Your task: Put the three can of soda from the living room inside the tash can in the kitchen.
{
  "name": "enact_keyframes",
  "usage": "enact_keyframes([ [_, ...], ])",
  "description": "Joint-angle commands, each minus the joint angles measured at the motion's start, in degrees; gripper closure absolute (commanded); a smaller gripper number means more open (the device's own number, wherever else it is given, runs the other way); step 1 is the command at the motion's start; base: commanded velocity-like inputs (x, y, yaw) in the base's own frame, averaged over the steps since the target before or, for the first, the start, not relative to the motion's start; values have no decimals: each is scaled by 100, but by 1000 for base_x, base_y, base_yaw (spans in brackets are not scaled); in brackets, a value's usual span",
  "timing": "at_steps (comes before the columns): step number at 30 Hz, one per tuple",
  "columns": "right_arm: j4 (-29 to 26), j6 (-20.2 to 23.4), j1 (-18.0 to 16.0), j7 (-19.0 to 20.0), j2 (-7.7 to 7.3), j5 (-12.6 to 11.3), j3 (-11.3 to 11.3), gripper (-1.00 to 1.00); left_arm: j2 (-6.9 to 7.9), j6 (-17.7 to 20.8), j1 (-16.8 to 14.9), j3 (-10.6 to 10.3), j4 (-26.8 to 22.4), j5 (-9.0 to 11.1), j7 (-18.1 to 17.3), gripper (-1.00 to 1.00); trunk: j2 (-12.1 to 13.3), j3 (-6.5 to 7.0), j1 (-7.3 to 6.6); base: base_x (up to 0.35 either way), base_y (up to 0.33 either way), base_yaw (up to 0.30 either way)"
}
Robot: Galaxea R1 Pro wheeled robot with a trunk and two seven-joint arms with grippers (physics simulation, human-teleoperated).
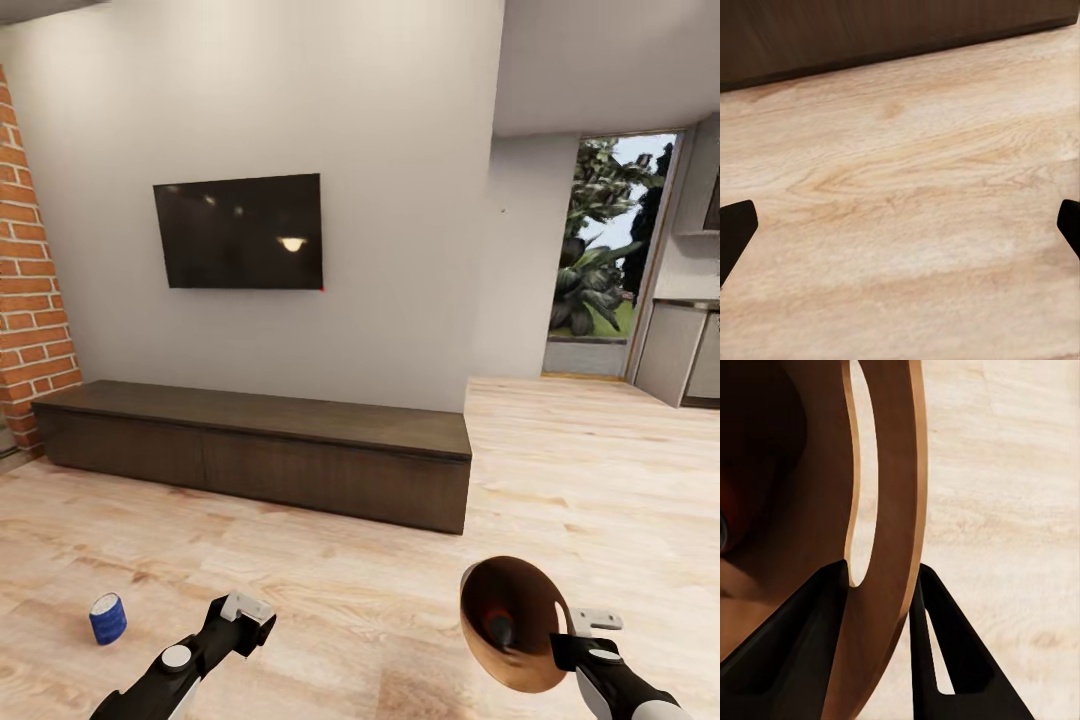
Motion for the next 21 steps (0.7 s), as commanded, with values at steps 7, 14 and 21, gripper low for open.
enact_keyframes([
  [7, -11, -1, -3, 18, 26, 11, -40, 100, 1, -7, 0, 0, 1, 0, 0, -100, 9, 157, -18, 0, 0, 98],
  [14, -11, -1, -3, 18, 34, 11, -40, 100, 0, -9, 0, 0, 0, 0, 0, -100, 19, 312, -36, 0, 0, 238],
  [21, -11, -1, -3, 18, 34, 12, -40, 100, 0, -11, 0, 0, 2, 0, 0, -100, 28, 467, -54, 0, 0, 252],
])
